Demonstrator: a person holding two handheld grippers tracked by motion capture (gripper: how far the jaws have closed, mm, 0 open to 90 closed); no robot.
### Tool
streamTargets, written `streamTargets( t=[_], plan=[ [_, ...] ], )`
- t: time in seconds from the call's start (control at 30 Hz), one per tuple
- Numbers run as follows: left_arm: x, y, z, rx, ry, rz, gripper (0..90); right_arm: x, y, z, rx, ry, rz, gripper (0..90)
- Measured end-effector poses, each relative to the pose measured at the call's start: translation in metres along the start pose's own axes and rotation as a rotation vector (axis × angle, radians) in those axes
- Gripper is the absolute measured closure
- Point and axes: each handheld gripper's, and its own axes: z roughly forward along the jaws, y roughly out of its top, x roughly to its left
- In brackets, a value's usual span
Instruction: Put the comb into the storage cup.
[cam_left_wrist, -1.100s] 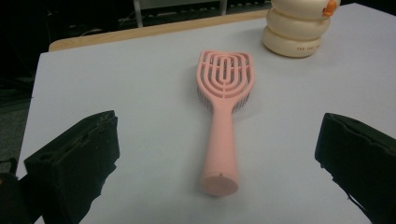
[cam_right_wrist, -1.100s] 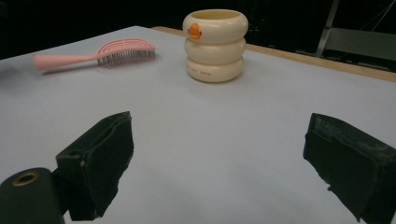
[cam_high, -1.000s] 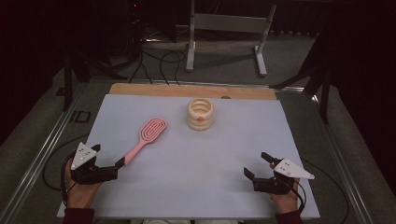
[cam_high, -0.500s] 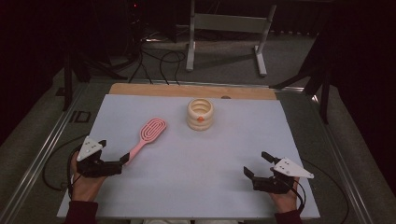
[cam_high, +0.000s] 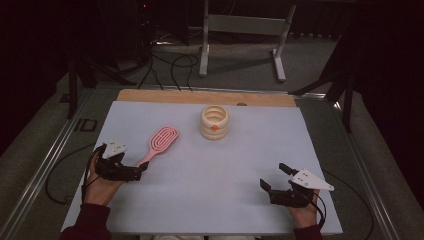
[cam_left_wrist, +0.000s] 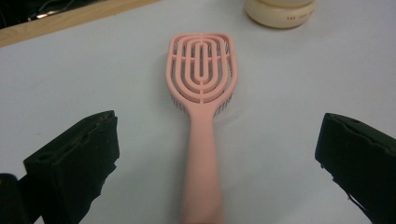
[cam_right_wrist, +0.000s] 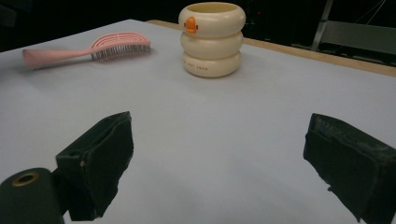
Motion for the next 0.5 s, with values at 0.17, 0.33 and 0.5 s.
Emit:
streamTargets(
  t=[0.17,0.33,0.5],
  plan=[
    [0.000,0.007,0.008,0.045,0.003,0.008,0.5,0.000,0.000,0.001,0.002,-0.001,-0.002,8.3],
    [0.001,0.013,0.014,0.074,0.003,0.009,0.6,0.000,-0.001,0.001,0.004,-0.003,0.000,8.3],
    [0.004,0.017,0.022,0.112,-0.006,0.003,0.5,-0.001,-0.001,0.000,0.005,-0.004,-0.001,8.3]
  ],
)
